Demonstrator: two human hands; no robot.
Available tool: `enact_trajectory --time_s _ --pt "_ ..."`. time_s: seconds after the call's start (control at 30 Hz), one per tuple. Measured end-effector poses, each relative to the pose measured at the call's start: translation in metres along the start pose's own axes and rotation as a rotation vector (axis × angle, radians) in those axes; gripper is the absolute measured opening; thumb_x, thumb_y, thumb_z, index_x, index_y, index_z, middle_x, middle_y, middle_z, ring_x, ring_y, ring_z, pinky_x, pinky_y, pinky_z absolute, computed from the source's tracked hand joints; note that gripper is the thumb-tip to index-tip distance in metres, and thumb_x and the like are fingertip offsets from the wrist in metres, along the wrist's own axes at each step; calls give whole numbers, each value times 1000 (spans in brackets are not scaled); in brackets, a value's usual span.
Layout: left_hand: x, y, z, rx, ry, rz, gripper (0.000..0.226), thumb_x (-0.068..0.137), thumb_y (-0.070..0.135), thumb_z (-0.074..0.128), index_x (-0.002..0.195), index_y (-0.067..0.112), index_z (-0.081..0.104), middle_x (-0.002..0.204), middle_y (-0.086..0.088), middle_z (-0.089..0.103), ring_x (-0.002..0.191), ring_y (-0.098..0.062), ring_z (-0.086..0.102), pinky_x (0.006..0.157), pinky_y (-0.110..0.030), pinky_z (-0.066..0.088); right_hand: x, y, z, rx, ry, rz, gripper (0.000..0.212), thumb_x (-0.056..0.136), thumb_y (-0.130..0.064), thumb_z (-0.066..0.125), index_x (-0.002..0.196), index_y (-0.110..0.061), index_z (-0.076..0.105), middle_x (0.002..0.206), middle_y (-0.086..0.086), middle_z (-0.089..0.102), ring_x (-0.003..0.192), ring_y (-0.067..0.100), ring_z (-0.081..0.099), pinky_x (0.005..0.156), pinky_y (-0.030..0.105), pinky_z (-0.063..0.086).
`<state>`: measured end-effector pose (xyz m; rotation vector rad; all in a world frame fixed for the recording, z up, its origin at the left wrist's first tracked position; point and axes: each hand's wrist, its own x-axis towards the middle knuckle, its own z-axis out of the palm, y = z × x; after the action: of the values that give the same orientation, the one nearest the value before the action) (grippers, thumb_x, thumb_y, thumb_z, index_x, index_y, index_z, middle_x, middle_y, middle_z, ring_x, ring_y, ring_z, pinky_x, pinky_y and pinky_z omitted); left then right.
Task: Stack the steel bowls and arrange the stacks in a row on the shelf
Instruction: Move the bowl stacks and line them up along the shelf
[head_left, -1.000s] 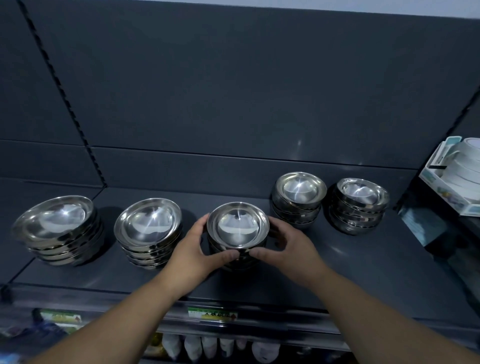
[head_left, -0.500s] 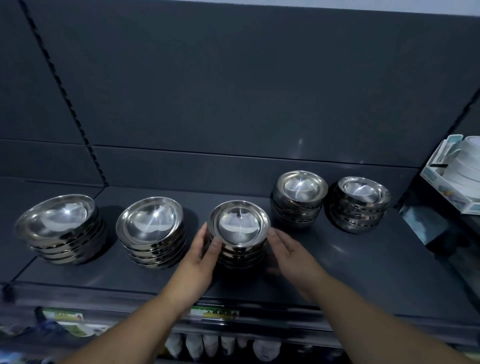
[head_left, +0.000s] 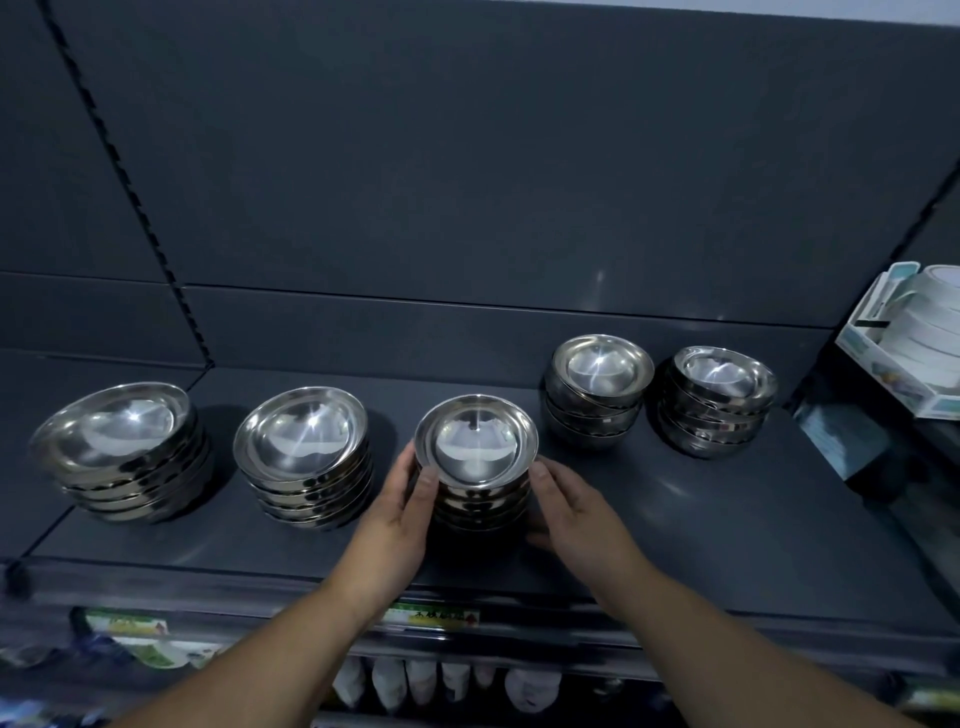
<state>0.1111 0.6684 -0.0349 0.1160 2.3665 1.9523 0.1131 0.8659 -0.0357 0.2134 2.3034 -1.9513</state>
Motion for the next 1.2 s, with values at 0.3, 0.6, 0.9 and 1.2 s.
enact_trajectory --time_s 0.3,0.6,0.9,1.2 --pt "5 -6 -6 147 -19 -14 94 70 32 83 147 34 29 135 20 52 126 5 45 100 -11 34 5 -9 -12 -320 -44 -106 93 61 -49 85 142 -34 43 137 -14 55 126 3 51 106 28 44" --pt "13 -12 -8 191 2 2 99 61 38 87 142 43 32 137 20 51 132 -5 42 113 -32 34 11 -6 -11 -349 -4 -179 80 64 -26 90 135 -31 53 127 -10 63 122 5 54 103 25 44" --pt "10 -6 -8 214 10 22 99 67 23 87 146 36 29 131 20 52 125 2 45 88 2 31 11 -2 -9 -327 13 -179 78 63 -25 90 132 -31 52 116 -15 65 108 -2 60 82 0 43" --pt "9 13 -10 119 7 -4 107 67 47 75 151 37 9 145 19 36 134 -2 36 113 -27 30 14 -8 -12 -253 13 -205 68 74 -43 79 136 -31 51 126 -16 63 117 -2 58 98 16 46"
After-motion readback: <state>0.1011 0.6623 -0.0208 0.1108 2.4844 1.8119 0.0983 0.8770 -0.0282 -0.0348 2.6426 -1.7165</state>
